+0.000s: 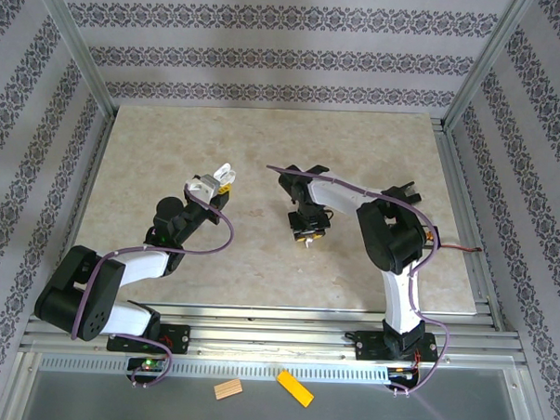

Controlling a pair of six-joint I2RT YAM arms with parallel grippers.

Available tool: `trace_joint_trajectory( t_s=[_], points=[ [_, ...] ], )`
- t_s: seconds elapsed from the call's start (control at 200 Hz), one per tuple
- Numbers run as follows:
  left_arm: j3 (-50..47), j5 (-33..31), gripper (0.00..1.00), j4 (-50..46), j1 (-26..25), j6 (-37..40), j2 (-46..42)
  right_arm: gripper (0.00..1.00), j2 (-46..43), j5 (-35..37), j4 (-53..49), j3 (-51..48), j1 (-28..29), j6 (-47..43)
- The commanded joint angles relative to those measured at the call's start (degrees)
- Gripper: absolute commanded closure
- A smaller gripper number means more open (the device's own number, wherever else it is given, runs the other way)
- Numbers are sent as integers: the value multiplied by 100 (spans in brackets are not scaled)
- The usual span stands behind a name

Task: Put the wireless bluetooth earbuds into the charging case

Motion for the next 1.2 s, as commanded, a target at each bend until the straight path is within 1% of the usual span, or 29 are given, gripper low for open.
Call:
trace_joint_trajectory(
  t_s=[0.0, 0.51, 0.685, 0.764, 0.844, 0.899, 0.929, 1.084, 1.194],
  points=[
    [45, 47, 100, -41, 71, 103, -40, 67, 120, -59, -272, 173, -50, -98],
    [62, 72, 100, -1, 69, 77, 14, 65, 149, -191, -213, 16, -117, -61],
    [49, 80, 100, -2, 68, 77, 8, 71, 114, -215, -125, -27, -132, -50],
    [53, 88, 100, -5, 68, 70, -1, 72, 90, -274, -73, -55, -133, -28],
    [45, 91, 100, -11, 69, 68, -13, 71, 29, -287, -18, -111, -147, 18],
    [45, 92, 100, -20, 74, 68, -21, 66, -22, -296, -4, -164, -158, 42],
    [45, 88, 100, -20, 68, 68, -21, 65, -48, -296, -9, -192, -166, 54],
    [45, 97, 100, 10, 67, 59, 17, 65, -174, -390, 115, -383, -158, 136],
    [48, 127, 100, 77, 74, 27, 54, 68, -150, -404, 199, -442, -167, 149]
  ],
)
